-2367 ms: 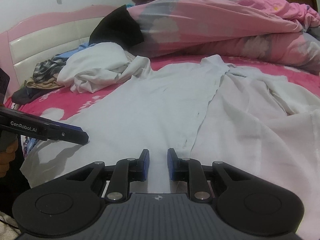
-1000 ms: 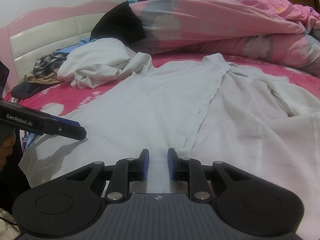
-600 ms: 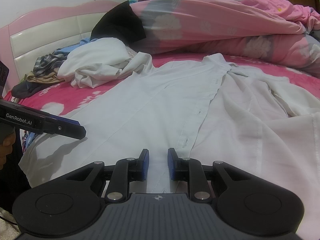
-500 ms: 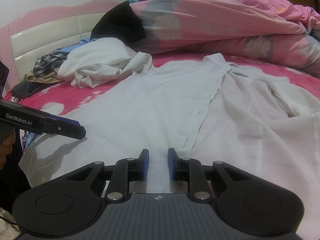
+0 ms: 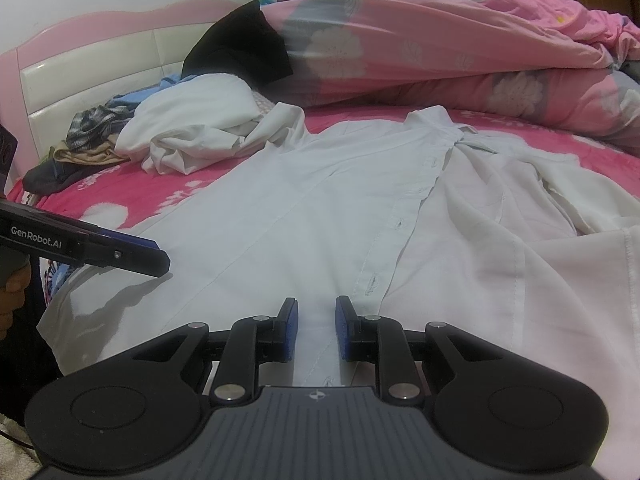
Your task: Fold clothes
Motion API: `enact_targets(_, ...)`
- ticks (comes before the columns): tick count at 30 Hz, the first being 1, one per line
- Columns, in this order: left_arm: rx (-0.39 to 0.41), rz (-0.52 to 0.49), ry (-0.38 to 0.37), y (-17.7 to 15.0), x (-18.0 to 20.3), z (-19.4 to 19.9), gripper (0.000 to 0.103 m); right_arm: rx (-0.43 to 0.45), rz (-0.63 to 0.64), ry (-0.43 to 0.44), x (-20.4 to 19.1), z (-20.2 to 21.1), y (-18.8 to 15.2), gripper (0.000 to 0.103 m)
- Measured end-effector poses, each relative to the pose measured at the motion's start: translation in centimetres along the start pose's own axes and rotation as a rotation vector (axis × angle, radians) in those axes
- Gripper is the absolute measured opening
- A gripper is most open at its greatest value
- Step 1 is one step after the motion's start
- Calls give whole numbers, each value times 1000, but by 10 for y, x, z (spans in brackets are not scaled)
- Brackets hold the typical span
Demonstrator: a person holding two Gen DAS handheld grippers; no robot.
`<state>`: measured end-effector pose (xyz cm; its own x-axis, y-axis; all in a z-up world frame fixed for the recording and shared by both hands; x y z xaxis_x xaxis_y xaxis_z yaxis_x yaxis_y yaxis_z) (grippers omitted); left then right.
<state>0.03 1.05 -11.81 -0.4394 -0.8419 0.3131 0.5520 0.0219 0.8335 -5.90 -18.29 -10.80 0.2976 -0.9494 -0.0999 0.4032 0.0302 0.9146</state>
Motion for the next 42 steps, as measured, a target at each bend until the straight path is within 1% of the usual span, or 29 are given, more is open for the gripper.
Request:
enact_targets(7, 5, 4, -2, -1, -1, 1, 43, -6, 1, 1, 1, 0, 1, 22)
enact_targets(12, 11, 12, -4, -1, -2, 2, 43, -29, 22, -13, -2, 2, 10, 22)
enact_targets(18, 32, 29, -6, 1, -6, 6, 43, 0, 32, -48, -3, 10, 21, 22)
enact_targets(20, 37, 31, -7, 1, -8, 8, 43, -9, 34, -52, -2, 8, 19, 22)
enact_targets(23, 48, 40, -5, 3, -10, 12, 43, -55, 50, -64, 0, 0, 6, 22)
enact_targets(31, 101, 18, -18, 24, -4, 20, 43, -57, 55, -64, 0, 0, 4, 22)
enact_targets(36, 101, 5, -4, 35, -2, 8, 43, -56, 46, -65, 0, 1, 4, 22)
enact_targets(42, 60, -30, 25, 35, -2, -13, 43, -64, 48, -65, 0, 0, 5, 22)
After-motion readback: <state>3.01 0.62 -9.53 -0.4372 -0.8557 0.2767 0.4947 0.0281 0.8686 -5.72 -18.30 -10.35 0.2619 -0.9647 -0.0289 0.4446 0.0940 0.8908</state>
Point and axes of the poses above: each gripper's, at about its wrist camera, not at the fingertips, and z roughly against the way its jaws point, x to its right, y to its top, the point moved 6 cm from there along -z, roughly the way its jaws point, and after that the axes turned 12 degrees about x, right-handed, at the moved point
